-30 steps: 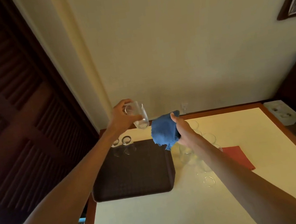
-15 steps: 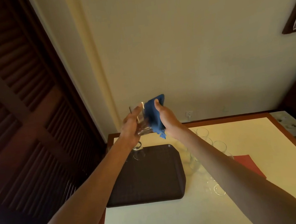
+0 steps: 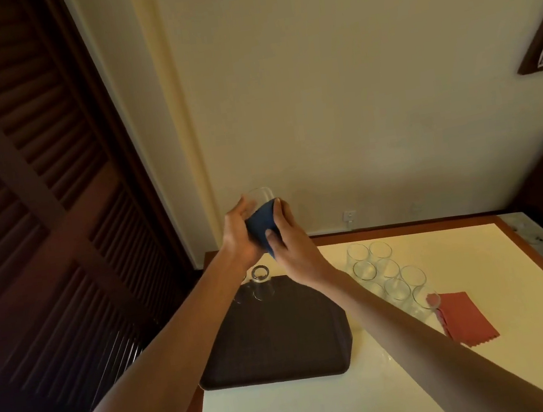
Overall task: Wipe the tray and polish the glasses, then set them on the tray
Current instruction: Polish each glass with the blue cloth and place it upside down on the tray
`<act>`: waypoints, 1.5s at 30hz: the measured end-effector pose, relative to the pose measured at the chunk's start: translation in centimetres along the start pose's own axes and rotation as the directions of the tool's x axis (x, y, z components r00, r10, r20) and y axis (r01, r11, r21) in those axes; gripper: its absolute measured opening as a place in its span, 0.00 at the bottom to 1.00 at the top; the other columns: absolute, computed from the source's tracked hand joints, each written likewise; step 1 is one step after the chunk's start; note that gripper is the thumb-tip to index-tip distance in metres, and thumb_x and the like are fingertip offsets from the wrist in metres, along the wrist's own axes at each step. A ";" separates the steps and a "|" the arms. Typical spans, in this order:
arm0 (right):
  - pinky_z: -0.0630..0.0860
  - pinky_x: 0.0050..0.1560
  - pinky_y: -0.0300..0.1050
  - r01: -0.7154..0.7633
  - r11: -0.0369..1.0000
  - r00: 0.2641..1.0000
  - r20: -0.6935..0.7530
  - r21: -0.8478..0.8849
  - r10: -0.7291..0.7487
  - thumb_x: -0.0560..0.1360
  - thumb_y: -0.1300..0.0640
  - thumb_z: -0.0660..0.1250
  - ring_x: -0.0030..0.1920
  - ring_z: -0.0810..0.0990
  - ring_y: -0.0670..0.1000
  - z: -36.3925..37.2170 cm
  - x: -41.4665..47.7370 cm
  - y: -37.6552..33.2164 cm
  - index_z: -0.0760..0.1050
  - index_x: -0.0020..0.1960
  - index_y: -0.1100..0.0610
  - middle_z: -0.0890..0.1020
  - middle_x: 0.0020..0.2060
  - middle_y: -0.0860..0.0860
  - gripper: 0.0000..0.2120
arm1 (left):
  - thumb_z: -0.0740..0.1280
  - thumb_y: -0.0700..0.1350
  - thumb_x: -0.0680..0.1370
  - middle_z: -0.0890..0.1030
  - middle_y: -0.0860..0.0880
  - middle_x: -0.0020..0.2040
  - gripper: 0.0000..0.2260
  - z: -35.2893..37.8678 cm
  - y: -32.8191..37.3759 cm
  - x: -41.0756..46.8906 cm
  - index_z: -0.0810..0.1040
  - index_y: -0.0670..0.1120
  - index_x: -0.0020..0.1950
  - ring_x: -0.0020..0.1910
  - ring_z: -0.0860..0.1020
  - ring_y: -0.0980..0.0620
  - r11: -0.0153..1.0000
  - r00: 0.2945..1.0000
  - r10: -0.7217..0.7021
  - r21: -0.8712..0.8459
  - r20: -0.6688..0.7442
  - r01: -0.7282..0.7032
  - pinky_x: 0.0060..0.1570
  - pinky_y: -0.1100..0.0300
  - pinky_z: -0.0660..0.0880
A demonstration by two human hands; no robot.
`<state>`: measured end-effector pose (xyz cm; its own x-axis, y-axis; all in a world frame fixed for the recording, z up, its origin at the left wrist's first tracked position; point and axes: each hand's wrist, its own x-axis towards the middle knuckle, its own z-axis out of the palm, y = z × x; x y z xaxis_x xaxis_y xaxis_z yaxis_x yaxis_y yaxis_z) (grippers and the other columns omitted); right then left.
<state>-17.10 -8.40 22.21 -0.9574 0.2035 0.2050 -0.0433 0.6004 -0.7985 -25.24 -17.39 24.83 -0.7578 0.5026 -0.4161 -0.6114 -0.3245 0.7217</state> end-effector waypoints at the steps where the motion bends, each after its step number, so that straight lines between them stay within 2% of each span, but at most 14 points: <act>1: 0.66 0.75 0.48 0.043 0.992 0.998 -0.042 -0.115 -0.048 0.85 0.51 0.54 0.78 0.61 0.56 0.2 -0.1 0.1 0.46 0.82 0.60 0.52 0.80 0.57 0.31 | 0.60 0.62 0.84 0.83 0.41 0.53 0.28 -0.1 0.2 -0.1 0.78 0.39 0.69 0.49 0.82 0.43 1.000 1.000 -0.006 -0.005 0.018 0.006 0.48 0.51 0.81; 4: 0.78 0.61 0.50 0.080 0.971 0.976 -0.180 -0.227 -0.123 0.84 0.49 0.59 0.64 0.77 0.59 0.6 0.2 0.4 0.54 0.80 0.61 0.66 0.74 0.59 0.31 | 0.62 0.59 0.83 0.83 0.42 0.52 0.26 -0.2 0.1 -0.5 0.78 0.39 0.68 0.50 0.83 0.43 1.000 0.998 0.000 -0.029 0.059 0.002 0.51 0.50 0.81; 7: 0.80 0.57 0.47 0.096 0.959 0.955 -0.248 -0.265 -0.164 0.83 0.47 0.61 0.60 0.80 0.57 0.6 0.9 0.0 0.55 0.79 0.61 0.70 0.70 0.58 0.31 | 0.65 0.57 0.83 0.83 0.42 0.52 0.22 -0.1 0.1 -0.9 0.80 0.39 0.63 0.50 0.83 0.44 0.996 0.998 0.019 -0.087 0.061 -0.014 0.52 0.52 0.82; 11: 0.79 0.61 0.50 0.060 0.981 0.947 -0.301 -0.182 -0.114 0.84 0.44 0.54 0.64 0.77 0.57 1.1 2.0 -1.4 0.49 0.81 0.60 0.68 0.73 0.58 0.32 | 0.64 0.57 0.82 0.83 0.43 0.58 0.23 -0.3 0.1 -0.9 0.80 0.42 0.69 0.56 0.83 0.44 0.996 0.996 0.075 -0.061 0.050 -0.072 0.56 0.51 0.81; 15: 0.83 0.50 0.55 -0.050 0.998 0.939 -0.337 0.046 0.063 0.83 0.38 0.49 0.49 0.84 0.53 1.0 3.8 -2.3 0.66 0.68 0.56 0.82 0.54 0.55 0.25 | 0.60 0.63 0.82 0.85 0.45 0.58 0.25 -0.4 -0.2 -0.7 0.84 0.47 0.64 0.60 0.83 0.44 0.991 0.991 0.122 0.055 0.047 -0.124 0.61 0.47 0.78; 21: 0.81 0.51 0.53 -0.296 0.862 0.905 -0.168 0.411 0.390 0.84 0.39 0.45 0.46 0.84 0.56 1.1 4.3 -2.2 0.76 0.53 0.58 0.83 0.45 0.57 0.29 | 0.60 0.58 0.86 0.76 0.52 0.28 0.27 -0.6 -0.3 -0.4 0.81 0.51 0.30 0.29 0.77 0.54 0.952 0.988 0.149 0.264 0.042 -0.155 0.35 0.58 0.74; 23: 0.80 0.49 0.52 -0.301 0.873 0.913 -0.150 0.384 0.380 0.84 0.38 0.45 0.45 0.83 0.56 2.3 3.7 -1.9 0.76 0.51 0.59 0.83 0.44 0.57 0.30 | 0.62 0.62 0.83 0.74 0.50 0.30 0.24 -0.7 0.7 -0.6 0.80 0.48 0.35 0.30 0.76 0.52 0.961 0.993 0.119 0.253 -0.024 -0.109 0.35 0.57 0.74; 27: 0.72 0.34 0.32 -0.153 0.965 0.955 -0.218 0.212 0.199 0.85 0.45 0.50 0.38 0.80 0.45 3.8 1.4 -1.9 0.69 0.61 0.61 0.79 0.45 0.54 0.20 | 0.66 0.68 0.78 0.83 0.42 0.62 0.32 -1.2 1.5 0.3 0.78 0.43 0.69 0.58 0.83 0.44 0.977 0.994 0.091 0.197 -0.059 -0.078 0.55 0.50 0.82; 32: 0.73 0.44 0.28 0.063 0.997 0.941 -0.336 0.049 -0.043 0.85 0.51 0.54 0.50 0.78 0.48 3.8 1.8 -2.1 0.60 0.72 0.62 0.74 0.58 0.54 0.21 | 0.64 0.65 0.81 0.84 0.39 0.61 0.30 -1.4 1.2 0.1 0.81 0.40 0.66 0.58 0.85 0.44 0.972 0.991 0.121 0.209 -0.050 -0.108 0.54 0.51 0.82; 36: 0.82 0.43 0.48 -0.070 0.957 0.934 -0.318 0.280 0.161 0.85 0.42 0.51 0.43 0.84 0.51 2.2 4.0 -2.7 0.67 0.63 0.56 0.82 0.48 0.55 0.19 | 0.61 0.64 0.83 0.87 0.45 0.50 0.24 -0.8 0.9 -0.8 0.84 0.45 0.57 0.49 0.86 0.47 0.956 0.987 0.155 0.256 -0.036 -0.141 0.48 0.50 0.81; 38: 0.79 0.40 0.47 -0.191 0.886 0.928 -0.215 0.423 0.303 0.84 0.38 0.47 0.38 0.82 0.51 1.5 5.5 -2.4 0.72 0.56 0.58 0.82 0.42 0.54 0.25 | 0.59 0.64 0.84 0.86 0.45 0.49 0.25 -0.5 1.0 -1.1 0.84 0.45 0.58 0.45 0.85 0.48 0.940 0.979 0.196 0.293 -0.056 -0.172 0.44 0.52 0.81; 41: 0.78 0.42 0.50 -0.302 0.713 0.895 -0.069 0.633 0.441 0.84 0.36 0.46 0.29 0.78 0.49 2.0 6.7 -2.4 0.75 0.37 0.54 0.79 0.27 0.51 0.31 | 0.64 0.74 0.75 0.86 0.44 0.56 0.34 -0.1 1.5 -1.3 0.83 0.48 0.64 0.52 0.85 0.44 0.927 0.969 0.216 0.338 -0.117 -0.166 0.54 0.47 0.82; 43: 0.78 0.50 0.50 -0.341 0.644 0.869 -0.031 0.685 0.493 0.84 0.37 0.47 0.34 0.79 0.49 2.9 6.5 -2.4 0.76 0.37 0.50 0.82 0.33 0.53 0.29 | 0.68 0.79 0.61 0.83 0.43 0.62 0.45 -0.3 1.8 -0.5 0.80 0.50 0.69 0.58 0.83 0.42 0.907 0.964 0.226 0.390 -0.139 -0.157 0.61 0.42 0.80; 45: 0.78 0.52 0.46 -0.362 0.692 0.879 -0.018 0.624 0.476 0.85 0.40 0.46 0.41 0.82 0.50 3.7 5.1 -2.8 0.77 0.43 0.51 0.83 0.43 0.54 0.27 | 0.69 0.79 0.59 0.79 0.43 0.66 0.50 -0.3 2.5 -1.1 0.75 0.48 0.72 0.62 0.80 0.42 0.903 0.960 0.222 0.407 -0.172 -0.136 0.64 0.40 0.77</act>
<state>-22.92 -11.88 23.45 -0.8573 0.4786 -0.1895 0.1379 -0.1409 -0.9804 -26.03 -18.97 26.96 -0.9021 0.2729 -0.3343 -0.3568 -0.0356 0.9335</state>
